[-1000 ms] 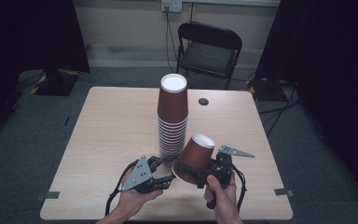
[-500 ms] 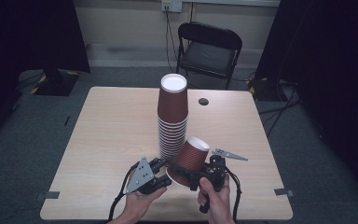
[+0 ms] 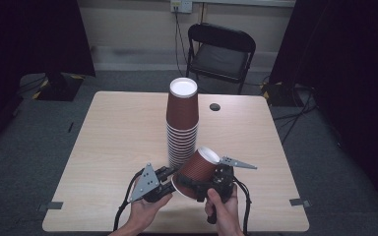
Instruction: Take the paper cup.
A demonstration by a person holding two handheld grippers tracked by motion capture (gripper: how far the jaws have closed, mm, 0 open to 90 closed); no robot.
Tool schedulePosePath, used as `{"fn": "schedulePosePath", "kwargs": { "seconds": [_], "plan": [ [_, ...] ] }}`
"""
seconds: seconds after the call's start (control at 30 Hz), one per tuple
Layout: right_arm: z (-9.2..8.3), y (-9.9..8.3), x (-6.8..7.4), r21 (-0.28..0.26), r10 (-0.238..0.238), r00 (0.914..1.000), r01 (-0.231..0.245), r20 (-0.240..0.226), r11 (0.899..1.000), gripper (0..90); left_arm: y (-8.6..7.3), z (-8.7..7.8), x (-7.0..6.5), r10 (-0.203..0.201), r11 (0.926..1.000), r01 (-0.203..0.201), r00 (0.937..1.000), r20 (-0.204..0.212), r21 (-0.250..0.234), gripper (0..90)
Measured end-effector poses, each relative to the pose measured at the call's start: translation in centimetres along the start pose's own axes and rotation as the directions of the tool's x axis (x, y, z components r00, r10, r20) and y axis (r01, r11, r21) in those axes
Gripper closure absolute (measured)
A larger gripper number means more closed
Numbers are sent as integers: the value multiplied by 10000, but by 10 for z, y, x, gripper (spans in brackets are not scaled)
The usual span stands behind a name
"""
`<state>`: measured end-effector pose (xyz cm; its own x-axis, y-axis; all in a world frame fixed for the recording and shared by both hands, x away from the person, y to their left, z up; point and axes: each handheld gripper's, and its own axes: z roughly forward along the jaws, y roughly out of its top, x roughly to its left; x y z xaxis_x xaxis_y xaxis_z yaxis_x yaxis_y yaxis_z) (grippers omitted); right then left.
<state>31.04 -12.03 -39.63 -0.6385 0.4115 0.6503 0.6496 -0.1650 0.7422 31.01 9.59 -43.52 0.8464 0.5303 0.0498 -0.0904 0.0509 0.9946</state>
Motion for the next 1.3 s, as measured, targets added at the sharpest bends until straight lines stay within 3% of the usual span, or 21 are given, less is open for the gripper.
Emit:
{"fn": "schedulePosePath", "kwargs": {
  "seconds": [0.53, 0.63, 0.8, 1.03, 1.3],
  "plan": [
    [-3, 3, -3, -87, -106, 9994, 103, -314, 9999, 102, 1, -2, 2, -243, 9997, 243, 9997, 4, 27, 835],
    [-4, 3, -3, -155, -198, 9992, 193, -334, 9997, 99, 0, -2, 4, -450, 9990, 451, 9988, 210, -70, 839],
    [-9, 8, -6, -575, -201, 9995, 187, -237, 9982, 118, -2, -2, 3, -181, 9997, 177, 9995, 266, 140, 846],
    [-20, 17, -10, -1006, -183, 9998, 171, -104, 9948, 128, -4, -4, 1, -221, 9992, 208, 9990, 382, 350, 849],
    [-28, 23, -12, -1263, -510, 9981, 549, 340, 9905, 133, -5, -7, 5, -646, 9964, 605, 9955, 693, 600, 849]
  ]
}}
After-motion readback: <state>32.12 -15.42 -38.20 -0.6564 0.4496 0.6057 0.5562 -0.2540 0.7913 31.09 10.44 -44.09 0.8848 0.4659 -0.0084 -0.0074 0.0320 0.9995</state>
